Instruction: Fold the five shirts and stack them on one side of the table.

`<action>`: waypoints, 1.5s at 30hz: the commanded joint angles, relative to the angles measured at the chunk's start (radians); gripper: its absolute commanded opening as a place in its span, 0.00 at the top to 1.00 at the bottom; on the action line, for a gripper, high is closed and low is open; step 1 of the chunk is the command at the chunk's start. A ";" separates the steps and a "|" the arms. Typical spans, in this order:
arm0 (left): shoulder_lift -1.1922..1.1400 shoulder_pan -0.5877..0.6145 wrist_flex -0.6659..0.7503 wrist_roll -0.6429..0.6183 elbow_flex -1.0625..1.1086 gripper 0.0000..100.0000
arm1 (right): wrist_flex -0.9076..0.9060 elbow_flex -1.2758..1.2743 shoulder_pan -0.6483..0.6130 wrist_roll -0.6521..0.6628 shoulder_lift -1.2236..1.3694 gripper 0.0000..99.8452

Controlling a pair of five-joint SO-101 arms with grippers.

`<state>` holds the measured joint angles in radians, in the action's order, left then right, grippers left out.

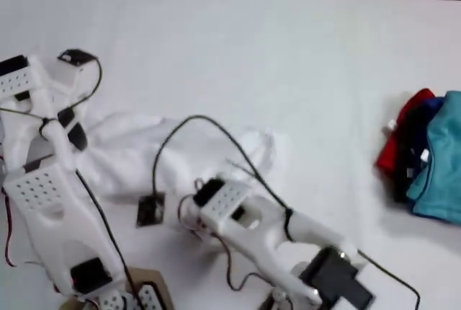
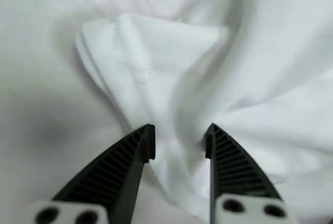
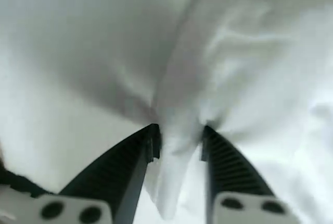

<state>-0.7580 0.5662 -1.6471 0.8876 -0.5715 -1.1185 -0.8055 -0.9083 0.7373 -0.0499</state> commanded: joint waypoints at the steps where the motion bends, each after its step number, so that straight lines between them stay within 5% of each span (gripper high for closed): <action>1: 0.005 0.005 0.005 0.008 -0.004 0.82 | 0.007 0.020 0.031 0.002 0.045 0.98; 15: 0.005 0.003 0.005 0.008 -0.010 0.82 | -0.117 0.091 0.036 0.063 -0.042 0.98; 29: 0.005 0.002 0.005 0.008 -0.004 0.82 | -0.228 0.333 0.228 0.250 -0.120 0.98; 45: 0.005 0.009 -0.003 0.008 -0.002 0.82 | -0.229 0.801 0.326 0.338 0.354 0.98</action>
<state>-0.7580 0.5662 -1.6471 0.8876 -0.5715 -1.3426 -0.0951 -0.5907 1.0687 0.2478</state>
